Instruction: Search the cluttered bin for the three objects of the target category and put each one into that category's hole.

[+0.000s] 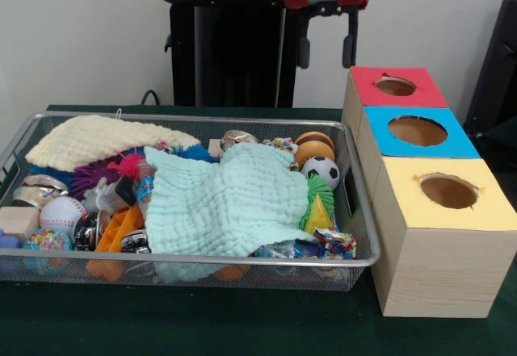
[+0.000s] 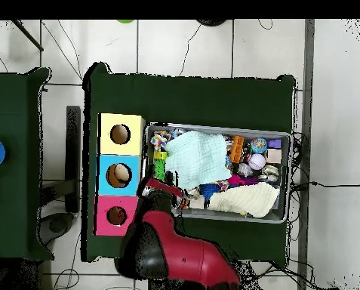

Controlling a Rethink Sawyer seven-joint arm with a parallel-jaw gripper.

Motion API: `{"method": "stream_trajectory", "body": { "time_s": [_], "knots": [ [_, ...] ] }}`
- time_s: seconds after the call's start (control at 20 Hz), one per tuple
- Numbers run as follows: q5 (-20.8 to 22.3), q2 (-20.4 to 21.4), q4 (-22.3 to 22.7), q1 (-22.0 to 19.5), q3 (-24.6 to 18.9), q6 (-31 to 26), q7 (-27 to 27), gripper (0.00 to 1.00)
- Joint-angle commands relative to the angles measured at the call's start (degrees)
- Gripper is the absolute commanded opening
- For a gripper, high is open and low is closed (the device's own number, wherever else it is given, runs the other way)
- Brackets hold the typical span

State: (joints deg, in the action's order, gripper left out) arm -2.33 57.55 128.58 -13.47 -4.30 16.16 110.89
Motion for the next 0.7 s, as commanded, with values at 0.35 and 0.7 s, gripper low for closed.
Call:
{"method": "stream_trajectory", "body": {
  "time_s": [0.35, 0.7],
  "knots": [
    [7.8, -9.6, -17.5, -7.2, -4.3, -3.2, 0.5, 1.0],
    [14.4, -9.8, -20.6, -14.4, -12.3, -15.7, -4.5, 1.0]
  ]
}}
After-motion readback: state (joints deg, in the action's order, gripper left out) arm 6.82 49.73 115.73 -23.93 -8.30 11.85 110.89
